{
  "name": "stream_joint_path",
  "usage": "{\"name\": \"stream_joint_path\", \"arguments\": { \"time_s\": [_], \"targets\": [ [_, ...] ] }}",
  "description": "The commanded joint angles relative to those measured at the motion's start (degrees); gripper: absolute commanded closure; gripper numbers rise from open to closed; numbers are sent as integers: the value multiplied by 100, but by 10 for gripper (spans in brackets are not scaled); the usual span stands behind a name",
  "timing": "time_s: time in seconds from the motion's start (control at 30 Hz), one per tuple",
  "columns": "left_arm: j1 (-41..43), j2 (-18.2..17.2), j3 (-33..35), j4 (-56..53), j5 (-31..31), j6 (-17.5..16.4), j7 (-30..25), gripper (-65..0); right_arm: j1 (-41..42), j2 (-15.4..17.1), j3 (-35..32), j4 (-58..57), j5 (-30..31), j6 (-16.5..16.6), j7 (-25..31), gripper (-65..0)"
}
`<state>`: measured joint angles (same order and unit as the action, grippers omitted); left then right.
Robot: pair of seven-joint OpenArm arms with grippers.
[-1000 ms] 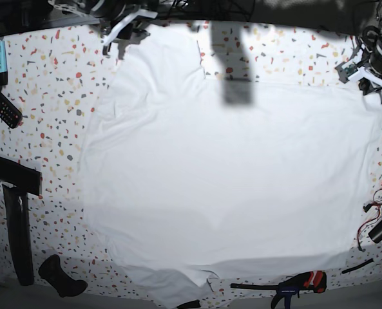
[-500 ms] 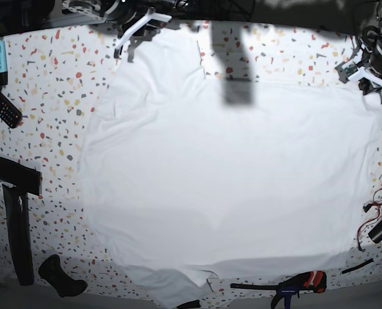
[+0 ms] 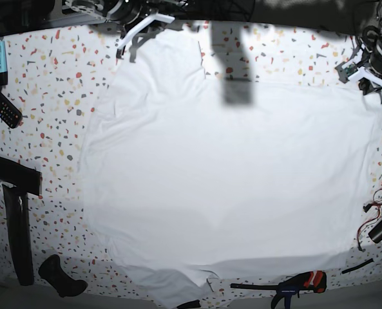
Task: Fold the T-shirt properly
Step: 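Lower both grippers and grasp the shirt's collar-side edge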
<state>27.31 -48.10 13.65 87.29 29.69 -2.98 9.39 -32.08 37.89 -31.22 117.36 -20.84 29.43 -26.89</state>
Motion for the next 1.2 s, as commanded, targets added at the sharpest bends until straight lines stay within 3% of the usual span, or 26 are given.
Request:
{"name": "stream_joint_path", "arguments": {
  "time_s": [0.0,0.17,0.27,0.4,0.5,0.7,0.93,1.17],
  "targets": [
    [-17,-127,-42,68,24,107,-20,0,-13,35,7,92,11,-83,68,0],
    [-20,-122,-42,70,26,114,-22,0,4,37,9,205,11,-986,-411,0],
    [-17,-109,-42,87,26,295,-24,0,4,35,9,243,11,-1259,-439,0],
    [-46,-116,-42,96,28,1099,-22,0,188,-4,9,247,52,-1364,-404,0],
    [-120,-114,-42,96,28,1351,-22,0,474,-101,9,247,160,-1482,-404,0],
    [-334,-111,-42,96,26,1349,-44,0,1244,-125,9,247,1088,-1488,-407,0],
    [-730,35,-42,94,22,1351,-42,0,2096,-236,9,227,1104,-1493,-455,0],
    [-1189,597,-42,94,22,1351,48,0,2747,-660,15,-11,1102,-1493,-463,0]
  ]
}}
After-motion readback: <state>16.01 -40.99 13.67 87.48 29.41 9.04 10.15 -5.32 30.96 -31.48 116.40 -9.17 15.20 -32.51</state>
